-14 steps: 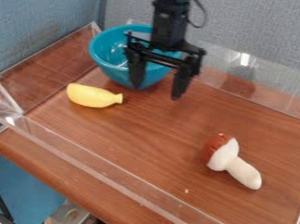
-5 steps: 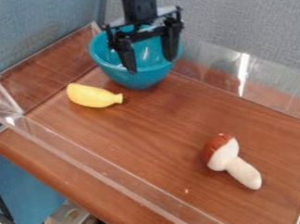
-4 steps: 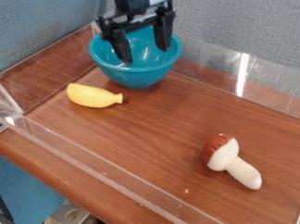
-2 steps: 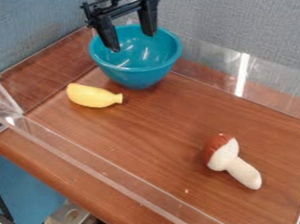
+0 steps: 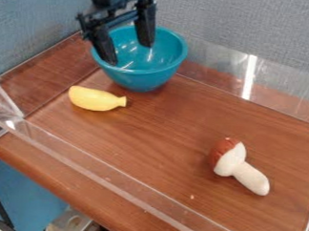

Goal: Put the yellow object in the blue bowl

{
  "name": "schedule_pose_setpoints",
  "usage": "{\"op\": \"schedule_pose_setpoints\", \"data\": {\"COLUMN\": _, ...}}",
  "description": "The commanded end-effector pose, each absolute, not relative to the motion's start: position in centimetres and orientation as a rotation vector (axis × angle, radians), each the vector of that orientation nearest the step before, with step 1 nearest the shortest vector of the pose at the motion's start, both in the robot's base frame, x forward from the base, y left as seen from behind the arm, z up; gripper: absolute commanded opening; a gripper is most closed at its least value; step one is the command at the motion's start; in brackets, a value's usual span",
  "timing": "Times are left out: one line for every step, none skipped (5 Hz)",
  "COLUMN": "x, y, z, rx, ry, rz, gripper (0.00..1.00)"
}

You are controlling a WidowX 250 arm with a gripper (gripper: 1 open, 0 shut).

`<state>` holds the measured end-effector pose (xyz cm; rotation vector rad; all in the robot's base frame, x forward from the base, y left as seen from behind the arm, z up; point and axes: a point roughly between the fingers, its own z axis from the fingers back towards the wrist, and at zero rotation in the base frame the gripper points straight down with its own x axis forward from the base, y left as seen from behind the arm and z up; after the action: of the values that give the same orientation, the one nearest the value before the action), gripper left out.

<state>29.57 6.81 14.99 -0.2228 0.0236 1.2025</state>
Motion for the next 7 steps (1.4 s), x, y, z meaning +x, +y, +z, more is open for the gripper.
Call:
{"op": "schedule_pose_setpoints", "data": {"x": 28.3, "y": 8.7, "z": 15.8, "rx": -0.237, "ry": -0.065, "rz": 1.293, "gripper": 1.00}}
{"op": "schedule_pose_setpoints", "data": {"x": 27.5, "y": 10.3, "z": 14.3, "rx": -0.239, "ry": -0.086, "rz": 1.388, "gripper": 1.00}}
{"op": "schedule_pose_setpoints", "data": {"x": 27.8, "y": 11.3, "z": 13.1, "rx": -0.233, "ry": -0.104, "rz": 1.469, "gripper": 1.00}}
{"op": "schedule_pose_setpoints", "data": {"x": 28.2, "y": 11.8, "z": 11.8, "rx": -0.220, "ry": -0.116, "rz": 1.522, "gripper": 1.00}}
{"op": "schedule_pose_setpoints", "data": {"x": 29.2, "y": 12.9, "z": 10.3, "rx": -0.199, "ry": -0.142, "rz": 1.515, "gripper": 1.00}}
{"op": "schedule_pose_setpoints", "data": {"x": 30.0, "y": 13.4, "z": 9.6, "rx": -0.180, "ry": -0.172, "rz": 1.572, "gripper": 1.00}}
{"op": "schedule_pose_setpoints", "data": {"x": 30.8, "y": 13.6, "z": 9.3, "rx": -0.166, "ry": -0.197, "rz": 1.611, "gripper": 1.00}}
